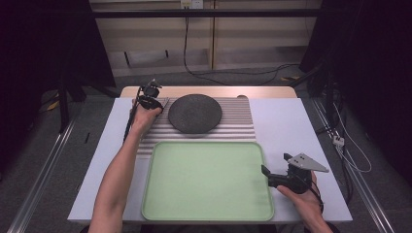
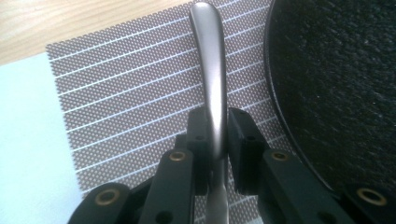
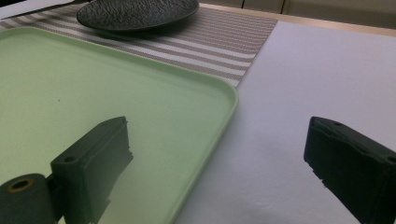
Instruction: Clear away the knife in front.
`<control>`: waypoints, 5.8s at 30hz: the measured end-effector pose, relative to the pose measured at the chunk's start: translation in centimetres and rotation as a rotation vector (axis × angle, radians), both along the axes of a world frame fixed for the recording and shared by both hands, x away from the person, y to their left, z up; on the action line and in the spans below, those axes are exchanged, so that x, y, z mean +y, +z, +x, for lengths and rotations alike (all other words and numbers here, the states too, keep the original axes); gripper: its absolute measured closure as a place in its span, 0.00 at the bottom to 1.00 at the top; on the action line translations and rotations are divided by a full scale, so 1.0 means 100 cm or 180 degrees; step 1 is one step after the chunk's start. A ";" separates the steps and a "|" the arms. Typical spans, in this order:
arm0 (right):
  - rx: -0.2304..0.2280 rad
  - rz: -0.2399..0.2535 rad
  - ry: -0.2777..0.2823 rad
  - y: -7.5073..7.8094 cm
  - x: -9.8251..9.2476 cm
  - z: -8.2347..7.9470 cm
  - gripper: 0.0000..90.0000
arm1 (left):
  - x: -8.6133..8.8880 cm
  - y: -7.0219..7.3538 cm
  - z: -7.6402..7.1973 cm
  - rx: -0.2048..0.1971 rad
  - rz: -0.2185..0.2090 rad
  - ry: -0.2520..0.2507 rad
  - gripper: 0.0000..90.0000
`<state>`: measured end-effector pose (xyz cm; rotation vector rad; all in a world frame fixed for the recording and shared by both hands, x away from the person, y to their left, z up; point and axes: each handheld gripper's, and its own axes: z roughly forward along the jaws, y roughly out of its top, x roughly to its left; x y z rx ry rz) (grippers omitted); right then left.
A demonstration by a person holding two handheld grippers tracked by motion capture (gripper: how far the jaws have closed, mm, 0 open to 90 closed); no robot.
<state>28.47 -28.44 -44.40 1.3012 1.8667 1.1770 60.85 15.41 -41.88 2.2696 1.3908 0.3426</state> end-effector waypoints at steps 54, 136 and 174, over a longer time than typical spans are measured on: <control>-0.0004 -0.0030 0.0038 0.001 0.003 0.000 0.08 | 0.000 0.032 -0.083 -0.0190 -0.0007 -0.0456 0.89; 0.0009 -0.0047 0.0067 0.001 0.006 0.001 0.08 | -0.059 0.008 -0.212 0.0255 0.0037 -0.0939 0.89; -0.0005 -0.0067 0.0094 0.001 0.007 0.000 0.08 | -0.051 -0.004 -0.220 0.0367 -0.0056 -0.0872 0.83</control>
